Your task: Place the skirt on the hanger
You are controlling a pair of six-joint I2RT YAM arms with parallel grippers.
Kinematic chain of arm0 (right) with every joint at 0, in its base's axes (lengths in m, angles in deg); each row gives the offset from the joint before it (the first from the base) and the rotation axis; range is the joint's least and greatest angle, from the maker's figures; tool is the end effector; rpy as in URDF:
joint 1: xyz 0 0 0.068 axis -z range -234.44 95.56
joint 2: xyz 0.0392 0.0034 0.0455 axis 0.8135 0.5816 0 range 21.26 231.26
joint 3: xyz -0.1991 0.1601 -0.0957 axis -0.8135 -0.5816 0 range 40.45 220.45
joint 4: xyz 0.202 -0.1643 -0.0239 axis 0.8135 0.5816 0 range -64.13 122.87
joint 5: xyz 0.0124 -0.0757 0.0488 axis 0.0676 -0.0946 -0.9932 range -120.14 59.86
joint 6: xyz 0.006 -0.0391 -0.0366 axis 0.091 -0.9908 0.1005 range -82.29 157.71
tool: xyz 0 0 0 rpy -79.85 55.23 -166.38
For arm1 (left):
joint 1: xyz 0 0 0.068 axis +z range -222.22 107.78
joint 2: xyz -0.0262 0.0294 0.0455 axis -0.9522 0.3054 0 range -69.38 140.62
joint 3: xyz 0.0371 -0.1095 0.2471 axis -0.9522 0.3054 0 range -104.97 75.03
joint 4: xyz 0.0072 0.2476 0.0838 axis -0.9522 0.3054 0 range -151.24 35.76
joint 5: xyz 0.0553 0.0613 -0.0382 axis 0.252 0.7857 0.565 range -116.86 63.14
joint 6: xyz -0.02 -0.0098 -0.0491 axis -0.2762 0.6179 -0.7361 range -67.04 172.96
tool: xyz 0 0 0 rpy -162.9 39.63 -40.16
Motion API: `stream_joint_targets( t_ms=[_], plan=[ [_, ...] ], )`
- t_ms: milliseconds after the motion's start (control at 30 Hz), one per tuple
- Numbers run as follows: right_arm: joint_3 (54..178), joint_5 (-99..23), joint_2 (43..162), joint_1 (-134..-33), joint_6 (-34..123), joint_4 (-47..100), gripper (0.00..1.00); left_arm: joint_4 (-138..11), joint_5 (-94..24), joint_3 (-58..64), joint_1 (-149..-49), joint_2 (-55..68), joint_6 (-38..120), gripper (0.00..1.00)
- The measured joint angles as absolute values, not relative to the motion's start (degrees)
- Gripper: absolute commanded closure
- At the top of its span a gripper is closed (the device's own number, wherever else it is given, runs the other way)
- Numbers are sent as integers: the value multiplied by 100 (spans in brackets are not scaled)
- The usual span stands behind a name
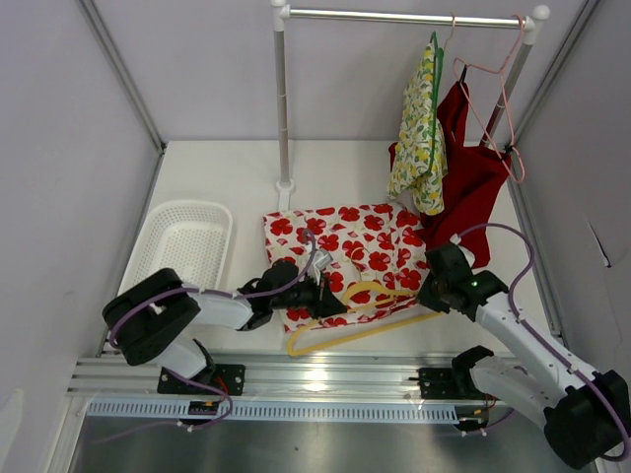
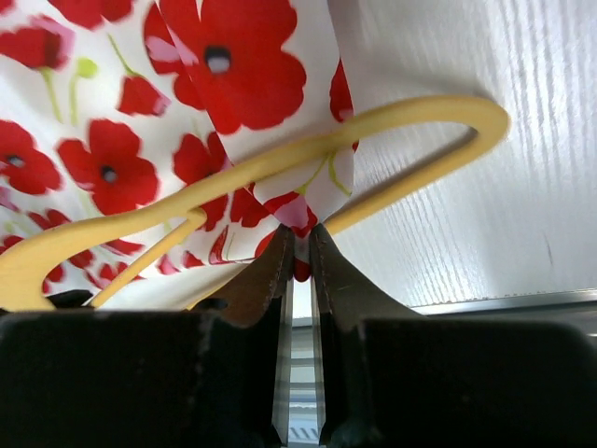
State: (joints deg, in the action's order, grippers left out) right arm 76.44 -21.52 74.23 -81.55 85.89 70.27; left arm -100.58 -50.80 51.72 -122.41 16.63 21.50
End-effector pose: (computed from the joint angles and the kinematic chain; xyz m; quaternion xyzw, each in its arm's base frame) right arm 0.1496 0.0704 0.2142 0.1949 0.9466 0.0928 0.2397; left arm 0.1586 -0.2130 0.1444 0.2454 0.7881 -0.4824 0.2932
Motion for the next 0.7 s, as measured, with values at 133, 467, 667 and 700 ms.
stream_joint_targets(
  t_ms=[133,467,667,700],
  plan=[
    [7733,-2346,7486,-7830,8445,7045,92,-10055,-5036,5165,-12092,1740,2163,100],
    [7760,-2596,7746,-7366,8235,7102,92,-10086,-4929,5163,-12014,1902,2248,100],
    [7760,-2622,7799,-7135,8154,7099,92,-10073,-4704,5163,-11966,1902,2251,100],
    [7760,-2628,7799,-7073,8145,7099,92,-10075,-4652,5163,-11948,1902,2248,100]
  ],
)
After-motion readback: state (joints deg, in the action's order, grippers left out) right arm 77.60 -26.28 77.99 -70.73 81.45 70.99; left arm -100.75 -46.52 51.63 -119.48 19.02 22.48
